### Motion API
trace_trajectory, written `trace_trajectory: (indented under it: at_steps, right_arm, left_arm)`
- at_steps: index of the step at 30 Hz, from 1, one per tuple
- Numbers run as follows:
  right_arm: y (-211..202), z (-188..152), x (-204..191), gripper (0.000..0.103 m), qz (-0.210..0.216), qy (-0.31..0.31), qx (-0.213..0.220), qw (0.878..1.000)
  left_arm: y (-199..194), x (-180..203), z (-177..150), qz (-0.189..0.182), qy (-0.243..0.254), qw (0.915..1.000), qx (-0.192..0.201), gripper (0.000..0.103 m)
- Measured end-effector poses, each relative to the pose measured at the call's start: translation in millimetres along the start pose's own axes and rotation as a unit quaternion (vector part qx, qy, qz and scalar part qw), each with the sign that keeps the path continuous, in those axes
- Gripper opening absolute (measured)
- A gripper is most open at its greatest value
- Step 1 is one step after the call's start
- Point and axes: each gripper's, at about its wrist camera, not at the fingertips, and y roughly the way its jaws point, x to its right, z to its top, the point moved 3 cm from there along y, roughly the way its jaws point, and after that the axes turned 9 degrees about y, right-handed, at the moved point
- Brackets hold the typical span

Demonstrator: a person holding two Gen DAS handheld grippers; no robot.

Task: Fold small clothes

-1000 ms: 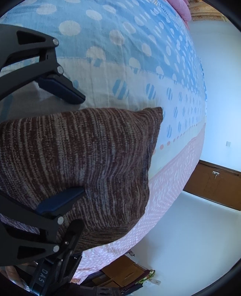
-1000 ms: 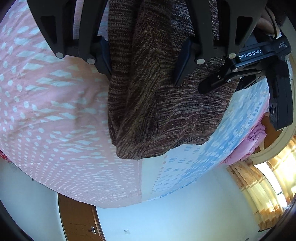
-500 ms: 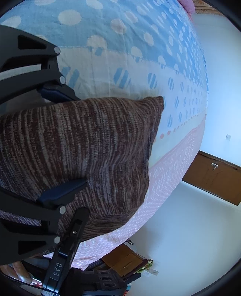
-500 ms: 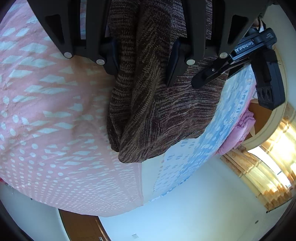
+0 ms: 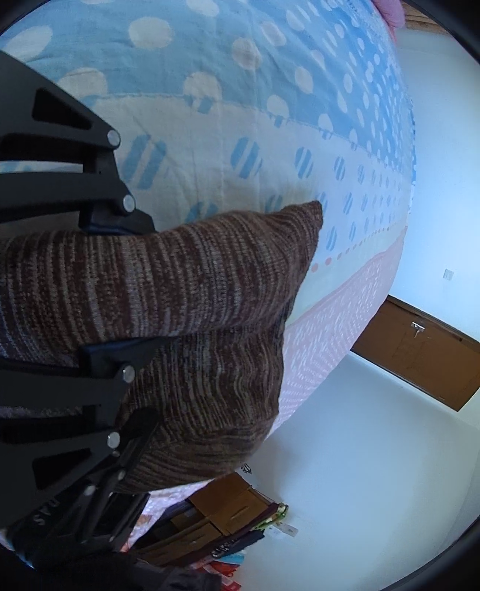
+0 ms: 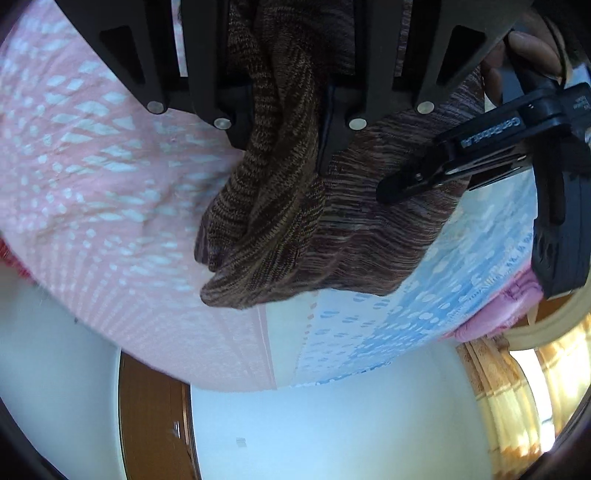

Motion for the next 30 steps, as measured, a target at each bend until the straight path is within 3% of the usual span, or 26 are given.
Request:
trace_trajectory:
  at_steps: [3, 7, 12, 19, 30]
  right_arm:
    - [-24.4, -7.7, -25.2, 0.027, -0.021, -0.024, 0.024, 0.999]
    - [-54.5, -23.6, -49.3, 0.027, -0.024, -0.041, 0.044, 0.998]
    - [-98.2, -45.4, -59.4, 0.026, 0.001, -0.007, 0.052, 0.999]
    - [-159.5, -80.6, -56.5, 0.025, 0.01, 0.027, 0.063, 0.998]
    - [-245.3, -83.7, 5.8, 0.025, -0.053, 0.05, 0.127, 0.989]
  left_arm:
    - [-14.8, -0.2, -6.3, -0.009, -0.011, 0.9999, -0.002, 0.04]
    - [-45.6, 5.1, -15.6, -0.003, 0.011, 0.9999, 0.009, 0.04]
    - [-86.7, 13.6, -30.6, -0.016, 0.025, 0.9994, 0.018, 0.04]
    - [-111.5, 43.4, -47.4, -0.045, 0.067, 0.9967, 0.009, 0.039]
    - [-104.7, 136.3, -32.3, -0.128, 0.113, 0.9851, 0.02, 0.039]
